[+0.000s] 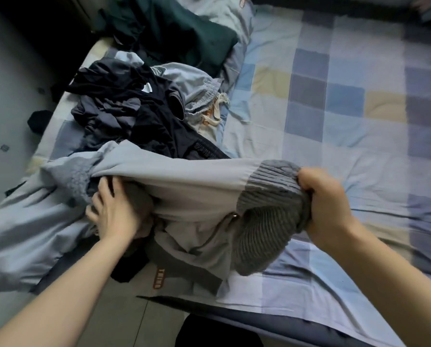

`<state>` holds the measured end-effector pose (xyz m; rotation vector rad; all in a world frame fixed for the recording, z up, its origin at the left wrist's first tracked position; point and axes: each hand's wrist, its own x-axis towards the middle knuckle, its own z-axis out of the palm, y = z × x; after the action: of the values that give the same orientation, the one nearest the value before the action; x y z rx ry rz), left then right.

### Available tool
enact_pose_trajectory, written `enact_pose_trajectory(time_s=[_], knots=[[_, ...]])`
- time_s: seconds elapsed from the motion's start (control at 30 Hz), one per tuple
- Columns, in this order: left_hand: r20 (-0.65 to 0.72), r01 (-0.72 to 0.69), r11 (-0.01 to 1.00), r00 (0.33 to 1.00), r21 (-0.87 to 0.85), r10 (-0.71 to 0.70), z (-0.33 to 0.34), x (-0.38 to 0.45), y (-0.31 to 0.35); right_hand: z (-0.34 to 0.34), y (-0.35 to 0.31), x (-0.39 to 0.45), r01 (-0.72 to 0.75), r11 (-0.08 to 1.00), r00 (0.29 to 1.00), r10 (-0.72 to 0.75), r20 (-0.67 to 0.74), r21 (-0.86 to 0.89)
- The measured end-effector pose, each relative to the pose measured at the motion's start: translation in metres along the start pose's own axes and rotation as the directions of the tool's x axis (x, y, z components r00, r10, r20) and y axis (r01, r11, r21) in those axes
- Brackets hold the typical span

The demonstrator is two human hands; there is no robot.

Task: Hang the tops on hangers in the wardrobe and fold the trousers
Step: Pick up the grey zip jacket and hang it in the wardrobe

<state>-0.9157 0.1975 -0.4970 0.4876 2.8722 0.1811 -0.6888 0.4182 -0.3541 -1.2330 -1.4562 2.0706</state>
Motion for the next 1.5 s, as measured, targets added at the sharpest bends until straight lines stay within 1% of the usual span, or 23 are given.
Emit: enact_pose_trajectory(time_s=[0.07,0.13,0.2,0.27,0.3,0.33,0.4,0.47,0.5,0.57,0.63,0.67,0.77,0.87,0.93,0.97,1.03,1.1,1.17,1.3,1.4,1.43,1.5], knots=[[-0.083,-0.030,0.992,0.996,-0.121,0.020,-0.010,0.000,0.022,-0.022,-0.013,-0.007,-0.030,0.997,0.998,0.034,-0.058,0.073],[-0.115,-0.050,0.976,0.993,-0.214,0.025,-0.018,0.004,0.042,-0.043,-0.022,-0.018,-0.018,0.994,0.995,0.028,-0.096,0.106],[-0.017,-0.128,0.980,0.992,-0.153,0.127,-0.020,0.009,0.059,-0.058,-0.027,-0.028,-0.009,0.994,0.996,0.019,-0.088,0.110],[0.167,-0.252,0.967,0.953,-0.017,0.252,-0.014,0.010,0.072,-0.072,-0.024,-0.031,-0.001,0.997,0.996,0.009,-0.094,0.083],[0.242,-0.287,0.958,0.930,0.005,0.278,-0.010,0.009,0.077,-0.081,-0.022,-0.030,0.006,0.999,0.993,0.000,-0.119,0.054],[0.284,-0.291,0.957,0.917,-0.004,0.280,-0.007,0.006,0.081,-0.088,-0.019,-0.027,0.015,1.000,0.987,-0.015,-0.160,-0.004],[0.302,-0.219,0.969,0.922,-0.111,0.243,-0.003,0.001,0.085,-0.105,-0.009,-0.015,0.011,0.972,0.967,-0.070,-0.244,-0.235],[0.283,-0.110,0.963,0.942,-0.244,0.180,-0.004,-0.004,0.088,-0.125,0.011,0.004,-0.036,0.870,0.957,-0.111,-0.267,-0.492],[0.281,-0.074,0.953,0.946,-0.294,0.161,-0.006,-0.007,0.093,-0.135,0.024,0.012,-0.077,0.813,0.955,-0.107,-0.277,-0.577],[0.314,-0.001,0.932,0.941,-0.361,0.122,-0.014,-0.012,0.106,-0.146,0.048,0.022,-0.174,0.719,0.940,-0.083,-0.332,-0.673],[0.351,0.032,0.915,0.929,-0.401,0.121,-0.023,-0.015,0.121,-0.146,0.070,0.026,-0.230,0.676,0.926,-0.071,-0.372,-0.700],[0.356,0.027,0.904,0.924,-0.427,0.140,-0.026,-0.018,0.129,-0.141,0.081,0.025,-0.245,0.668,0.925,-0.056,-0.375,-0.703],[0.334,-0.044,0.849,0.908,-0.527,0.254,-0.044,-0.037,0.155,-0.116,0.109,0.015,-0.255,0.711,0.946,0.042,-0.322,-0.655],[0.300,-0.225,0.811,0.849,-0.540,0.436,-0.064,-0.058,0.177,-0.091,0.124,0.001,-0.245,0.731,0.964,0.113,-0.241,-0.637],[0.322,-0.237,0.761,0.801,-0.603,0.504,-0.078,-0.071,0.186,-0.081,0.120,-0.008,-0.236,0.759,0.970,0.153,-0.187,-0.607],[0.339,-0.194,0.739,0.794,-0.646,0.505,-0.088,-0.077,0.192,-0.077,0.114,-0.013,-0.224,0.761,0.974,0.163,-0.156,-0.609],[0.373,-0.034,0.677,0.813,-0.735,0.446,-0.106,-0.088,0.201,-0.068,0.099,-0.027,-0.175,0.735,0.984,0.159,-0.084,-0.656],[0.428,0.158,0.573,0.822,-0.804,0.375,-0.128,-0.094,0.211,-0.058,0.081,-0.044,-0.110,0.713,0.989,0.148,-0.004,-0.692],[0.470,0.275,0.481,0.809,-0.833,0.353,-0.155,-0.100,0.224,-0.050,0.058,-0.060,-0.088,0.725,0.979,0.189,0.074,-0.683],[0.506,0.394,0.357,0.803,-0.847,0.315,-0.212,-0.117,0.248,-0.044,0.007,-0.092,-0.194,0.791,0.902,0.377,0.212,-0.580],[0.555,0.503,0.243,0.791,-0.829,0.257,-0.258,-0.130,0.266,-0.045,-0.028,-0.118,-0.181,0.800,0.886,0.384,0.258,-0.572],[0.571,0.528,0.222,0.780,-0.820,0.254,-0.278,-0.137,0.274,-0.046,-0.042,-0.130,-0.188,0.807,0.891,0.380,0.248,-0.560],[0.573,0.530,0.218,0.768,-0.819,0.286,-0.310,-0.151,0.289,-0.049,-0.065,-0.151,-0.207,0.821,0.916,0.354,0.190,-0.532]])
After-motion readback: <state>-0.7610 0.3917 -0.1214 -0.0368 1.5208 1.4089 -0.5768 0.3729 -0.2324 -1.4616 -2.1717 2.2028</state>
